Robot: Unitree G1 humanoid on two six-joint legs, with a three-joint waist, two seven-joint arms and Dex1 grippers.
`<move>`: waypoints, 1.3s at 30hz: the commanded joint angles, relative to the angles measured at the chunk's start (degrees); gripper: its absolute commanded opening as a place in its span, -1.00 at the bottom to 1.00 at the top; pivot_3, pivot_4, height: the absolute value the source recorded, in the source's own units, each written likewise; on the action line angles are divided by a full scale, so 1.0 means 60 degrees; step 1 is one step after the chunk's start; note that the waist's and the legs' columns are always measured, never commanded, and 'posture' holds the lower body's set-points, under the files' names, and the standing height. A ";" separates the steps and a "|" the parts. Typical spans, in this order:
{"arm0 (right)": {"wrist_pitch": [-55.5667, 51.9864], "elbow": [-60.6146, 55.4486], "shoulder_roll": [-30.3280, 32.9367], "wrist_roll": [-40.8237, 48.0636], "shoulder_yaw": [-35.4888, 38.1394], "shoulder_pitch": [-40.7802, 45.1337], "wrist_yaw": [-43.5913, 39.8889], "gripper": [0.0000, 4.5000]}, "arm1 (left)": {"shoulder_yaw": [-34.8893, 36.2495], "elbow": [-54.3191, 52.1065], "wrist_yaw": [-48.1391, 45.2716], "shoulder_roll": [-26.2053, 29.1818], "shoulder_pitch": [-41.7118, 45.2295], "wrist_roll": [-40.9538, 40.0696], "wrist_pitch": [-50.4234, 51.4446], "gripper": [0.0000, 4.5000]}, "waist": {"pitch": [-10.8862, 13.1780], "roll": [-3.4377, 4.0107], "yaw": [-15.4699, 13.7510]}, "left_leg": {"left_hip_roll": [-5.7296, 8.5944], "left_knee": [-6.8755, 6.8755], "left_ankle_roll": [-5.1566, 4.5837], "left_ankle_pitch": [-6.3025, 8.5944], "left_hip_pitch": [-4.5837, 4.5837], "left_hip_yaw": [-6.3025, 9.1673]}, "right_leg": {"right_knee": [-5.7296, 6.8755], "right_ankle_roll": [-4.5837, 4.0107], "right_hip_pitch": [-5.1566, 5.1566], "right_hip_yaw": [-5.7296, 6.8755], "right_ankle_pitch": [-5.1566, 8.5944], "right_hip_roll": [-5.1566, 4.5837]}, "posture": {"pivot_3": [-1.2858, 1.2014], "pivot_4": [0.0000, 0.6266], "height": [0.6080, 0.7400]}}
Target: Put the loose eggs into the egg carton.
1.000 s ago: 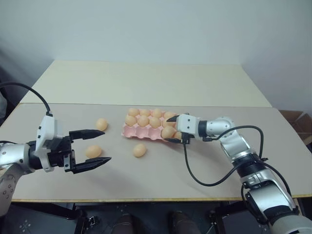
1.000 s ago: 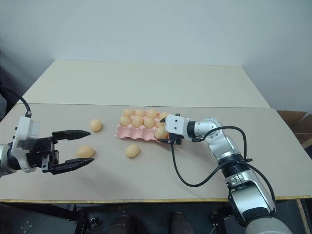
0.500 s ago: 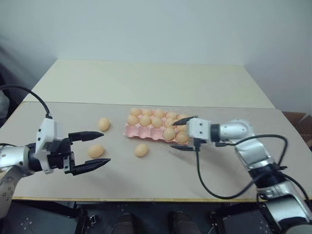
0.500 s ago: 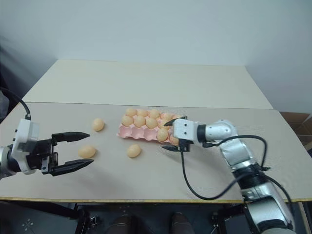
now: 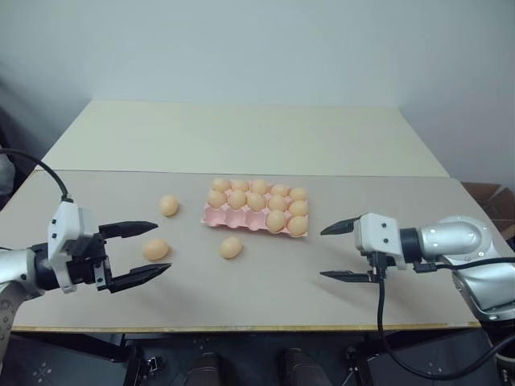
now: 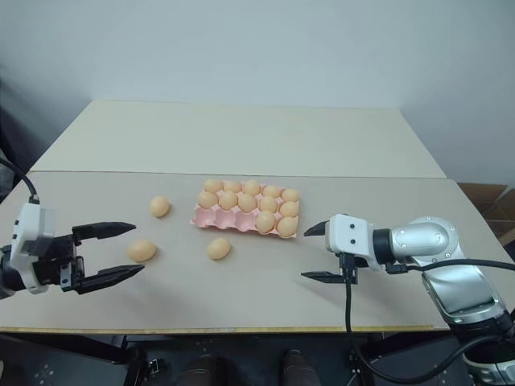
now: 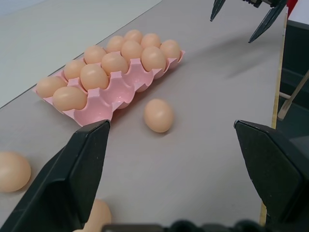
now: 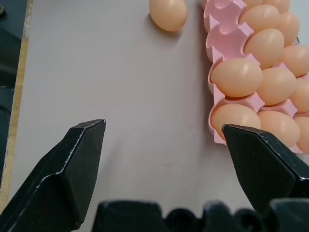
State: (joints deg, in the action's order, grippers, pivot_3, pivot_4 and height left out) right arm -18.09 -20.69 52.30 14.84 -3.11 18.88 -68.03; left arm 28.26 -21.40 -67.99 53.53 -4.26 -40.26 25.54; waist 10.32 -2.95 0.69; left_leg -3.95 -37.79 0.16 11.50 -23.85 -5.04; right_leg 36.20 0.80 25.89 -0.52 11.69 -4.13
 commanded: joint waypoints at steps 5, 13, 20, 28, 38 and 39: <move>-0.0287 -0.0609 0.0221 0.0240 0.0610 -0.0371 0.0366 0.99 | -0.1607 0.0403 0.0851 -0.0476 0.0998 0.1145 -0.0499 1.00 | -0.0001 -0.0001 -0.0053 | 0.0005 0.0000 -0.0002 -0.0001 -0.0004 -0.0003 | -0.0004 0.0002 -0.0001 0.0000 -0.0001 -0.0005 | 0.03 -0.52 1.00; -0.0475 -0.0828 0.0164 0.0199 0.0652 -0.0536 0.0725 0.99 | -0.3814 0.0716 0.1812 -0.1570 0.2617 0.2189 -0.0304 1.00 | -0.0003 -0.0006 -0.0124 | 0.0007 -0.0009 -0.0003 -0.0002 -0.0007 -0.0004 | -0.0009 0.0024 -0.0011 -0.0016 -0.0017 0.0007 | 0.03 -0.52 1.00; -0.0690 -0.0991 -0.0007 0.0124 0.0463 -0.0426 0.1140 0.99 | -0.5156 0.1429 0.1888 -0.2162 0.3471 0.2819 -0.0250 1.00 | -0.0004 -0.0006 -0.0121 | 0.0003 -0.0009 -0.0005 -0.0002 -0.0007 0.0003 | -0.0004 0.0060 -0.0011 -0.0024 -0.0039 0.0026 | 0.03 -0.52 1.00; -0.0898 -0.1201 0.0009 0.0178 0.0539 -0.0471 0.1364 0.99 | -0.5937 0.2264 0.2007 -0.2535 0.4256 0.3591 -0.0245 1.00 | -0.0004 -0.0007 -0.0132 | 0.0005 -0.0012 -0.0005 -0.0003 -0.0010 0.0005 | -0.0008 0.0072 -0.0013 -0.0027 -0.0047 0.0026 | 0.03 -0.52 1.00; -0.0955 -0.1306 -0.0040 0.0117 0.0539 -0.0574 0.1669 0.99 | -0.6715 0.3328 0.2339 -0.3224 0.5168 0.4521 -0.0178 1.00 | -0.0004 -0.0007 -0.0158 | 0.0007 -0.0015 -0.0006 -0.0003 -0.0010 0.0008 | -0.0007 0.0075 -0.0017 -0.0027 -0.0048 0.0027 | 0.03 -0.52 1.00; -0.0957 -0.1315 -0.0036 0.0110 0.0528 -0.0585 0.1694 0.99 | -0.6765 0.3422 0.2326 -0.3289 0.5259 0.4568 -0.0099 1.00 | -0.0004 -0.0007 -0.0159 | 0.0008 -0.0015 -0.0006 -0.0003 -0.0010 0.0008 | -0.0008 0.0075 -0.0017 -0.0027 -0.0049 0.0027 | 0.03 -0.52 1.00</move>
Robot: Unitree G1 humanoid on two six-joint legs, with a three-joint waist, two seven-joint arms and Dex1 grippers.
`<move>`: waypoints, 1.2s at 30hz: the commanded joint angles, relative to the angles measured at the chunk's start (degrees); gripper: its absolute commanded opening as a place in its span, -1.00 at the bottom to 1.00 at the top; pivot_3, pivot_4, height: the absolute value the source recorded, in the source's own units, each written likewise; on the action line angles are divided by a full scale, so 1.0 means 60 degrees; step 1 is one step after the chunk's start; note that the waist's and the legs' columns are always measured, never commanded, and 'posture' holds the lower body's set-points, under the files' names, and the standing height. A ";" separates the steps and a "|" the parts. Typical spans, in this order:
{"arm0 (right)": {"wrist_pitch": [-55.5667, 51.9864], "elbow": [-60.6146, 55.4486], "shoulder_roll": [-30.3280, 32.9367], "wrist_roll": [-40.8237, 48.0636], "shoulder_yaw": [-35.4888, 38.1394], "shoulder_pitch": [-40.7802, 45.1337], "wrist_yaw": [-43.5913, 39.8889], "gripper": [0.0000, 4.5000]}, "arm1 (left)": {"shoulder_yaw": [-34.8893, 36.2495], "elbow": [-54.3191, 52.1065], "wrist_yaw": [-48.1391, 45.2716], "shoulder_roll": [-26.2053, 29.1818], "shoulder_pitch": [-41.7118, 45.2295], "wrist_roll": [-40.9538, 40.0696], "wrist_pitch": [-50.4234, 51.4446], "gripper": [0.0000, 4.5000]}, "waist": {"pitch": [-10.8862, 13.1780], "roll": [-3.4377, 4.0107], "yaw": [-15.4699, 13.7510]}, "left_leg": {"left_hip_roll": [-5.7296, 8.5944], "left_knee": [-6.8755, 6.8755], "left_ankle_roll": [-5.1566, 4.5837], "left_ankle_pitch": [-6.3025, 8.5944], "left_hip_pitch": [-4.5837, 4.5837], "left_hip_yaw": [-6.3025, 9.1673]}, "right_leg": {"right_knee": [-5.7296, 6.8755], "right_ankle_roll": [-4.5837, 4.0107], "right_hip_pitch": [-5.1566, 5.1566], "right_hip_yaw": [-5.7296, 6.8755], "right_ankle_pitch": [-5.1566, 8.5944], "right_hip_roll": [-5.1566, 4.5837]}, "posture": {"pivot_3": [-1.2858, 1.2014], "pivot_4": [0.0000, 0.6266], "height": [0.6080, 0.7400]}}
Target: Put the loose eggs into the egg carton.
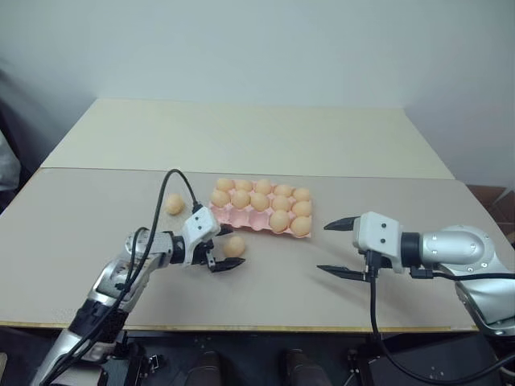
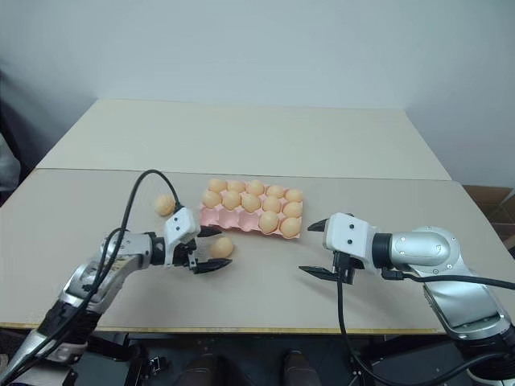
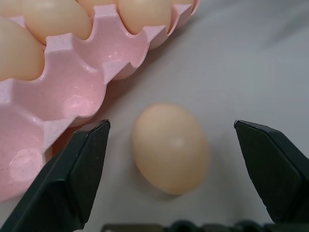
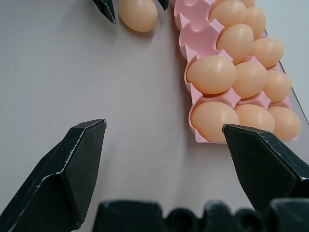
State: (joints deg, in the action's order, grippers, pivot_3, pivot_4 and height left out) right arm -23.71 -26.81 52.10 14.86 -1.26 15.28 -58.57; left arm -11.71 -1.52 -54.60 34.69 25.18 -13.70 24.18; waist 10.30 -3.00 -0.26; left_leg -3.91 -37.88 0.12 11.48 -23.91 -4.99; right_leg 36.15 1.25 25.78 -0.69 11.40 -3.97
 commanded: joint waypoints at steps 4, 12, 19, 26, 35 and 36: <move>-0.0062 -0.0337 0.0000 0.0081 0.0217 -0.0010 0.0210 1.00 | -0.0323 0.0397 0.0031 -0.0204 0.0501 0.0463 0.0204 0.91 | 0.0000 0.0000 0.0023 | 0.0000 -0.0001 0.0000 0.0000 -0.0001 0.0002 | 0.0000 0.0002 -0.0001 -0.0002 -0.0001 0.0003 | 0.03 -0.52 1.00; -0.0091 -0.0355 0.0048 0.0075 0.0192 -0.0015 0.0315 1.00 | -0.0346 0.0479 -0.0199 -0.0229 0.0494 0.0596 0.0089 -0.13 | 0.0000 -0.0001 0.0016 | 0.0000 -0.0002 -0.0001 0.0000 -0.0001 0.0006 | 0.0002 0.0003 -0.0002 -0.0001 -0.0002 0.0003 | 0.03 -0.52 1.00; -0.0048 -0.0342 0.0097 0.0063 0.0218 -0.0025 0.0282 1.00 | 0.0351 -0.0346 -0.1051 0.0257 0.0073 -0.0220 -0.0023 -0.21 | 0.0000 0.0000 0.0064 | -0.0001 -0.0002 -0.0001 0.0000 -0.0001 0.0007 | 0.0002 0.0003 -0.0002 -0.0002 -0.0002 0.0004 | 0.03 -0.52 1.00; -0.0013 -0.0331 0.0113 0.0078 0.0320 -0.0023 0.0305 1.00 | 0.1592 -0.0500 -0.1147 -0.0137 0.0537 -0.1560 -0.0117 -0.21 | 0.0000 0.0000 0.0018 | 0.0000 -0.0008 -0.0002 -0.0001 0.0003 0.0009 | 0.0005 0.0003 -0.0013 0.0003 -0.0002 0.0000 | 0.03 -0.52 1.00; -0.0210 -0.0701 0.0181 0.0096 0.0620 -0.0195 0.0588 1.00 | 0.0637 0.1920 -0.0435 -0.1404 0.2186 -0.0146 -0.1197 -0.21 | 0.0000 -0.0001 -0.0065 | 0.0006 -0.0026 -0.0004 0.0000 0.0025 0.0020 | -0.0016 0.0015 -0.0072 0.0014 -0.0009 0.0000 | 0.03 -0.52 1.00; -0.0264 -0.0792 0.0206 0.0114 0.0698 -0.0277 0.0620 1.00 | 0.0479 0.2267 -0.0395 -0.1486 0.2336 0.0116 -0.1499 -0.21 | -0.0001 -0.0001 -0.0065 | 0.0005 -0.0026 -0.0004 0.0000 0.0025 0.0021 | -0.0017 0.0015 -0.0072 0.0015 -0.0009 0.0000 | 0.03 -0.52 1.00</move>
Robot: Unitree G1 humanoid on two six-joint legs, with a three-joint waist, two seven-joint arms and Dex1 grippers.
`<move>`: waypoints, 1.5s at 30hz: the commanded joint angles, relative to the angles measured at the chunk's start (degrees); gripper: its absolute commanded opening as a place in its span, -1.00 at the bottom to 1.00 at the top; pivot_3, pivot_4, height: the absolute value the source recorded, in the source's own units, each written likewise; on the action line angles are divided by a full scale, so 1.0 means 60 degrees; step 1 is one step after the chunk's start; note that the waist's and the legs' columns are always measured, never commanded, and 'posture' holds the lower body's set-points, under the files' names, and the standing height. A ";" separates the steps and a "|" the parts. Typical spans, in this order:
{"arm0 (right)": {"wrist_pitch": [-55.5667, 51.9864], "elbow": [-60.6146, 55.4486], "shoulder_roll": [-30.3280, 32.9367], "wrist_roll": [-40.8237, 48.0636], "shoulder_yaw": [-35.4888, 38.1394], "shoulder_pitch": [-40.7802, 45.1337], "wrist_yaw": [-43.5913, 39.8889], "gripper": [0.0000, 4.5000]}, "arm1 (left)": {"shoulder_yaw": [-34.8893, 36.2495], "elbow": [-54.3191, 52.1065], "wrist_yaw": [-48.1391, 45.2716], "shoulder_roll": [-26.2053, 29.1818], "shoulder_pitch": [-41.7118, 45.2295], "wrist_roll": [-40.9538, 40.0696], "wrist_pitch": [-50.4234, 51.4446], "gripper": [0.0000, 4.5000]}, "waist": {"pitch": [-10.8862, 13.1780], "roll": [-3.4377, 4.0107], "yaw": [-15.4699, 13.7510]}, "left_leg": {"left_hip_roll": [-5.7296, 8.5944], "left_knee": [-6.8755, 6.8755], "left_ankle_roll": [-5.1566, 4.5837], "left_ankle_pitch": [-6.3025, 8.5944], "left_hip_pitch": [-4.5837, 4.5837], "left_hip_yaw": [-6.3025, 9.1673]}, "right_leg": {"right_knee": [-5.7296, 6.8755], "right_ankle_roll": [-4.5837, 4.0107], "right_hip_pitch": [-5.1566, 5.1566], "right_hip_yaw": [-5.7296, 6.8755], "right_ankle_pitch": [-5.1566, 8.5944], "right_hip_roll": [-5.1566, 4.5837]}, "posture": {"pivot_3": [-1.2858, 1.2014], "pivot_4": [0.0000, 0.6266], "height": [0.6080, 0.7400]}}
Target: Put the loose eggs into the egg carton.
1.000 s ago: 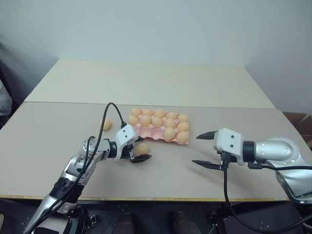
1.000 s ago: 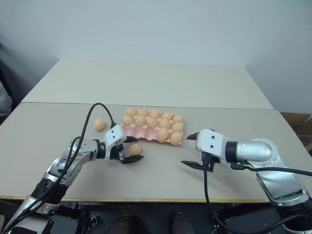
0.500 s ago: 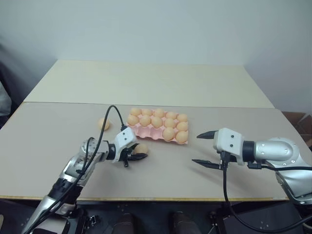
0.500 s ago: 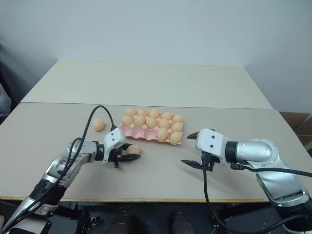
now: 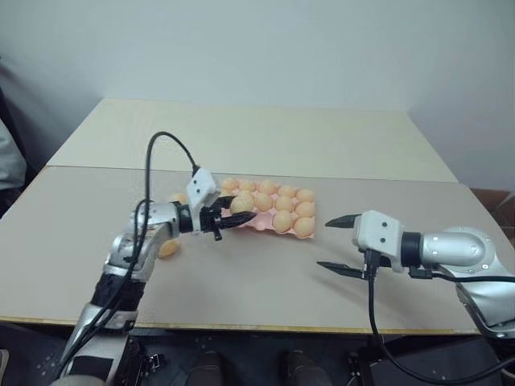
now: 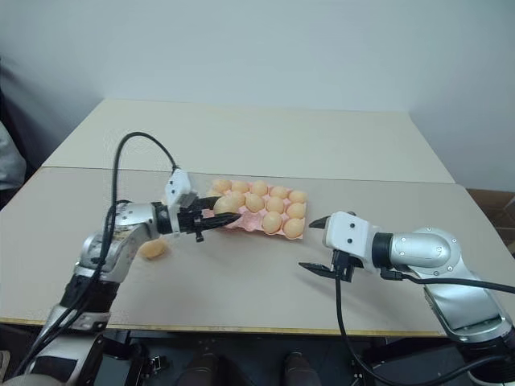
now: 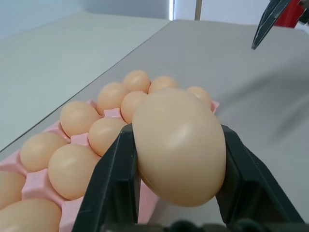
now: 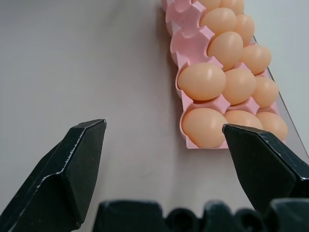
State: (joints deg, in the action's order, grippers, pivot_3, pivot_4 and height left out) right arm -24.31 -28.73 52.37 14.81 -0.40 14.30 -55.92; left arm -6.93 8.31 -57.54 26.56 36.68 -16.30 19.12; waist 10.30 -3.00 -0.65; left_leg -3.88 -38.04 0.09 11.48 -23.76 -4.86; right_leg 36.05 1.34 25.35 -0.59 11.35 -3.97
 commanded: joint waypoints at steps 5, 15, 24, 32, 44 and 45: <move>-0.0472 -0.0887 0.0222 0.0142 0.0870 -0.0510 0.0386 1.00 | -0.0301 0.1778 0.0062 -0.0658 0.0905 0.0736 -0.1500 -0.21 | 0.0000 0.0000 0.0020 | -0.0001 0.0000 -0.0002 0.0001 -0.0003 0.0002 | -0.0002 0.0000 0.0001 -0.0001 -0.0001 0.0001 | 0.03 -0.52 1.00; -0.0743 -0.1159 0.0202 0.0167 0.1102 -0.0771 0.0606 1.00 | -0.0450 0.2652 0.0156 -0.0929 0.1208 0.1351 -0.2405 0.89 | 0.0000 0.0000 0.0016 | 0.0000 0.0000 -0.0002 0.0001 -0.0002 0.0003 | -0.0002 0.0001 0.0000 -0.0001 -0.0001 -0.0001 | 0.03 -0.52 1.00; -0.0546 -0.0947 0.0192 0.0193 0.0903 -0.0573 0.0475 1.00 | 0.0094 0.0249 0.0248 -0.0111 0.0599 0.0992 -0.1232 0.99 | 0.0000 0.0000 0.0070 | -0.0001 0.0000 -0.0002 0.0002 -0.0003 0.0004 | -0.0001 0.0002 0.0002 -0.0001 -0.0001 0.0000 | 0.03 -0.52 1.00; -0.0315 -0.0608 0.0220 0.0326 0.0753 -0.0184 -0.0024 1.00 | 0.2515 -0.3659 -0.0266 0.2441 -0.1932 -0.0687 0.0767 0.99 | -0.0001 0.0002 0.0356 | -0.0011 0.0003 -0.0002 0.0002 0.0008 0.0004 | 0.0004 0.0003 0.0004 -0.0003 0.0001 0.0003 | 0.03 -0.52 1.00; 0.0210 0.0119 0.0485 0.1194 0.1029 0.0462 -0.1299 1.00 | 0.8579 -0.5898 -0.0817 0.4003 -0.7232 -0.3058 0.2462 0.99 | 0.0000 0.0003 0.0186 | -0.0003 0.0015 0.0004 0.0008 0.0029 -0.0011 | -0.0010 -0.0059 -0.0001 0.0027 0.0045 -0.0053 | 0.03 -0.52 1.00; 0.0273 0.0204 0.0505 0.1184 0.0993 0.0496 -0.1345 1.00 | 0.8868 -0.6091 -0.0745 0.3936 -0.7520 -0.3179 0.2584 0.99 | 0.0000 0.0003 0.0171 | 0.0001 0.0015 0.0005 0.0009 0.0030 -0.0013 | -0.0010 -0.0059 -0.0002 0.0031 0.0046 -0.0059 | 0.03 -0.52 1.00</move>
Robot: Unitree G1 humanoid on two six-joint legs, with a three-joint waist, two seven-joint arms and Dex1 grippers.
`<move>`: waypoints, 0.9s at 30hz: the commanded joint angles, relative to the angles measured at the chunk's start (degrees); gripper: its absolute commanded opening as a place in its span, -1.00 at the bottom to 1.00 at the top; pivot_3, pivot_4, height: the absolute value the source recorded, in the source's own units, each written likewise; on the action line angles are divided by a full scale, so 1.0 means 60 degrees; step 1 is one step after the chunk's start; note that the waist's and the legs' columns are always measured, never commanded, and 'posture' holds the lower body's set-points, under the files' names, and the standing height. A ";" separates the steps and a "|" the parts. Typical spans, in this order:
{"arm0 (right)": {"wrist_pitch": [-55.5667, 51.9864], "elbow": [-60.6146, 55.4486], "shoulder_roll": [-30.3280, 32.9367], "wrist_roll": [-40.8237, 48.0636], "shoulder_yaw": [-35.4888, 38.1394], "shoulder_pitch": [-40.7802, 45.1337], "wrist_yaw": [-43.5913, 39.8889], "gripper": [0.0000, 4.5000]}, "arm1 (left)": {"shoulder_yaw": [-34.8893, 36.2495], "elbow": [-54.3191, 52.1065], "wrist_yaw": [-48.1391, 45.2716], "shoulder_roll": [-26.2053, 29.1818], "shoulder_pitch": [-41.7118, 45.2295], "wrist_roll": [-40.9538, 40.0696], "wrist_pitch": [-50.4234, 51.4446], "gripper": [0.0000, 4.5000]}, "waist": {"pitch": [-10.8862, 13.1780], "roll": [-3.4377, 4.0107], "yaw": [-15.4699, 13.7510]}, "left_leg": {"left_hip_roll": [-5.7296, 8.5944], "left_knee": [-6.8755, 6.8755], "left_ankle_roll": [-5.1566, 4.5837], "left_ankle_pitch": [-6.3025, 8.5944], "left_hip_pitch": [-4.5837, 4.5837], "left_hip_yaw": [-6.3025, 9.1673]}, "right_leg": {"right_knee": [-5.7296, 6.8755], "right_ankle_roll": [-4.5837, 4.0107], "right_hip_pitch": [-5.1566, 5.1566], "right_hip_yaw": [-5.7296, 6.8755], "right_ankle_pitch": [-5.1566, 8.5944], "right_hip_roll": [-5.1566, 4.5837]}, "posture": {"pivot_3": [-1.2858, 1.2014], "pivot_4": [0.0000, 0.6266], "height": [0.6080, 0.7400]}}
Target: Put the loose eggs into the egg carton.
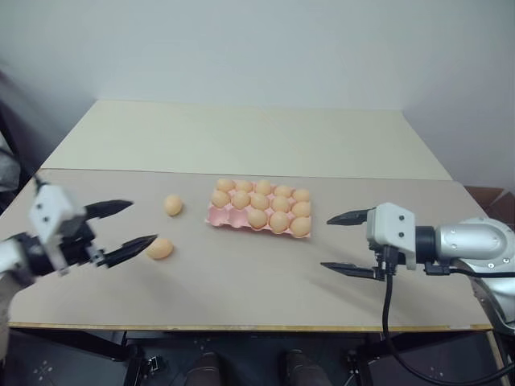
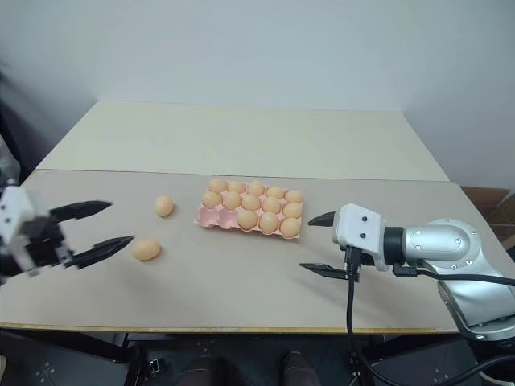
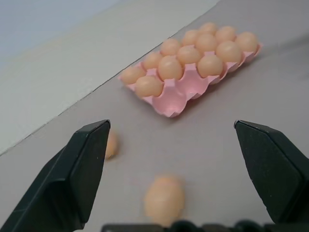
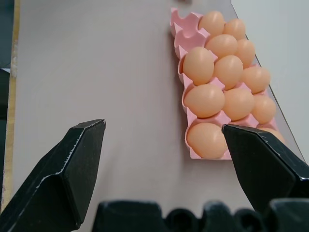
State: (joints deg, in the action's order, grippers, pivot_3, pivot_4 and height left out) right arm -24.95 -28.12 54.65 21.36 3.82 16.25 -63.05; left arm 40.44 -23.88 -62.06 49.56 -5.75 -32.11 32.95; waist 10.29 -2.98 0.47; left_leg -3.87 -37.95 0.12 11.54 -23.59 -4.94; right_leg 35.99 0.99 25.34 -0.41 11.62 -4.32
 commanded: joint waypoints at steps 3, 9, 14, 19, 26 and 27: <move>0.0570 0.0375 0.0117 0.0041 0.0074 0.0360 -0.0302 1.00 | 0.1844 -0.1281 0.0087 -0.0174 -0.1553 -0.0617 0.0363 0.99 | 0.0000 0.0000 0.0015 | -0.0002 0.0000 0.0064 0.0038 -0.0002 -0.0002 | -0.0002 -0.0001 0.0004 0.0002 0.0000 -0.0002 | 0.03 -0.52 1.00; 0.0761 0.0656 0.0146 0.0061 -0.0070 0.0531 -0.0562 1.00 | 0.2174 -0.1627 0.0343 -0.0368 -0.2316 -0.0749 0.0189 0.99 | 0.0000 0.0000 0.0016 | -0.0003 0.0005 0.0065 0.0039 -0.0001 -0.0002 | 0.0002 -0.0004 0.0011 0.0003 0.0002 0.0002 | 0.03 -0.52 1.00; 0.0836 0.0740 0.0168 -0.0051 -0.0128 0.0567 -0.0612 1.00 | 0.1843 -0.1454 0.0586 -0.0373 -0.2564 -0.0444 -0.0010 0.99 | 0.0000 0.0000 0.0036 | -0.0003 0.0006 0.0064 0.0039 -0.0007 -0.0003 | 0.0001 -0.0005 0.0019 0.0001 0.0002 0.0004 | 0.03 -0.52 1.00; 0.0761 0.0609 0.0172 -0.0060 -0.0118 0.0498 -0.0582 1.00 | 0.0919 -0.1120 0.1576 -0.0534 -0.2328 0.0178 -0.0063 0.99 | -0.0001 0.0000 0.0025 | -0.0002 0.0007 0.0064 0.0038 -0.0010 -0.0005 | 0.0002 -0.0005 0.0024 -0.0001 0.0002 0.0003 | 0.03 -0.52 1.00; 0.0663 0.0511 0.0153 -0.0098 -0.0109 0.0463 -0.0429 1.00 | -0.0906 -0.0448 0.2897 -0.0767 -0.1232 0.0915 -0.0084 0.99 | -0.0002 -0.0001 0.0026 | 0.0000 0.0008 0.0055 0.0033 -0.0022 -0.0006 | 0.0002 -0.0006 0.0028 -0.0002 0.0001 0.0004 | 0.03 -0.52 1.00; 0.0632 0.0472 0.0141 -0.0095 -0.0120 0.0465 -0.0395 1.00 | -0.1254 -0.0280 0.2951 -0.0740 -0.1034 0.1073 -0.0213 0.99 | -0.0002 -0.0001 0.0026 | 0.0001 0.0008 0.0054 0.0033 -0.0024 -0.0009 | 0.0002 -0.0006 0.0032 -0.0005 0.0001 0.0003 | 0.03 -0.52 1.00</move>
State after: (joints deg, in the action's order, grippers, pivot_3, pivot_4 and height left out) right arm -21.40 -23.33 54.82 20.83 2.59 18.70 -65.89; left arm 34.95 -26.12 -45.43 44.98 -13.24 -27.03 33.43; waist 10.28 -2.99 0.63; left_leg -3.87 -37.90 0.45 11.73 -23.76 -4.99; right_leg 36.01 0.95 25.57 -0.44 11.62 -4.29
